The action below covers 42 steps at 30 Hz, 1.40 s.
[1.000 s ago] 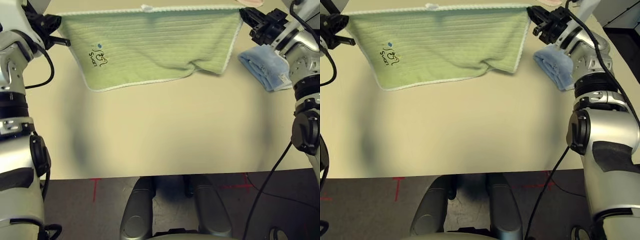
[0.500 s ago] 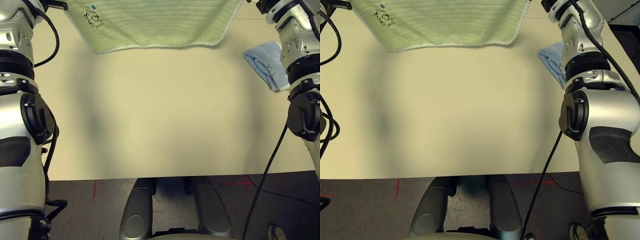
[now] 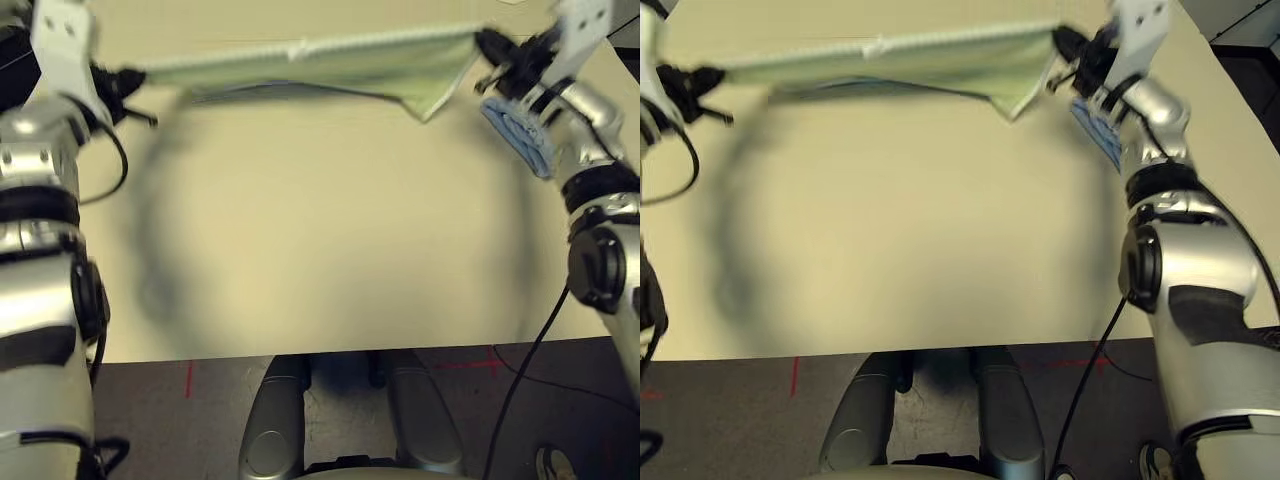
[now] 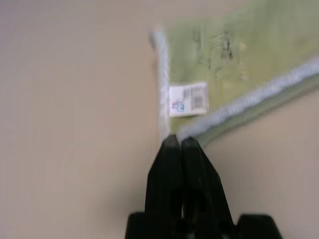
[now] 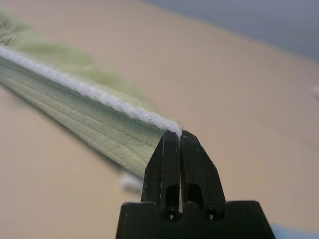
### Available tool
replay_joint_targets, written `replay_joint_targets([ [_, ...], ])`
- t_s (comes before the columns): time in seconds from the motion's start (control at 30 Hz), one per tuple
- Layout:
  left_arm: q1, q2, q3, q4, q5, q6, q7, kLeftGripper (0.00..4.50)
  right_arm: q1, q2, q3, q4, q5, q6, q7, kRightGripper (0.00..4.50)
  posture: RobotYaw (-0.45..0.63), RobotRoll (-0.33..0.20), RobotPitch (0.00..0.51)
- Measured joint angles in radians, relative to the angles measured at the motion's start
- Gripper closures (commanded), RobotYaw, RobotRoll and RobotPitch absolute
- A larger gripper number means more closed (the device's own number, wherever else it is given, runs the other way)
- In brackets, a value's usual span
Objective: Fold the towel and set it aside.
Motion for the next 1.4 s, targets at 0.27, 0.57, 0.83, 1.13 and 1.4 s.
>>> replay_joint_targets([
  [0.27, 0.361, 0.128, 0.147, -0.457, -0.177, 0.399, -0.097, 4.49, 0.164, -0.066, 0.06, -0.182, 0.026, 0.215, 0.302, 4.5, 0.02, 0.0, 0.334],
  [0.57, 0.47, 0.178, 0.149, -0.544, -0.235, 0.515, -0.167, 4.49, 0.216, -0.104, 0.11, -0.327, 0.028, 0.366, 0.41, 4.5, 0.03, 0.0, 0.325],
  [0.83, 0.485, 0.211, 0.147, -0.551, -0.237, 0.515, -0.184, 4.49, 0.262, -0.196, 0.136, -0.495, 0.062, 0.567, 0.559, 4.5, 0.03, 0.0, 0.317],
  [1.13, 0.502, 0.35, 0.141, -0.549, -0.277, 0.522, -0.342, 4.49, 0.298, -0.285, 0.222, -0.525, 0.026, 0.512, 0.683, 4.5, 0.04, 0.0, 0.309],
  [1.4, 0.48, 0.507, 0.132, -0.531, -0.353, 0.546, -0.541, 4.49, 0.298, -0.3, 0.28, -0.506, -0.016, 0.393, 0.701, 4.5, 0.05, 0.0, 0.306],
])
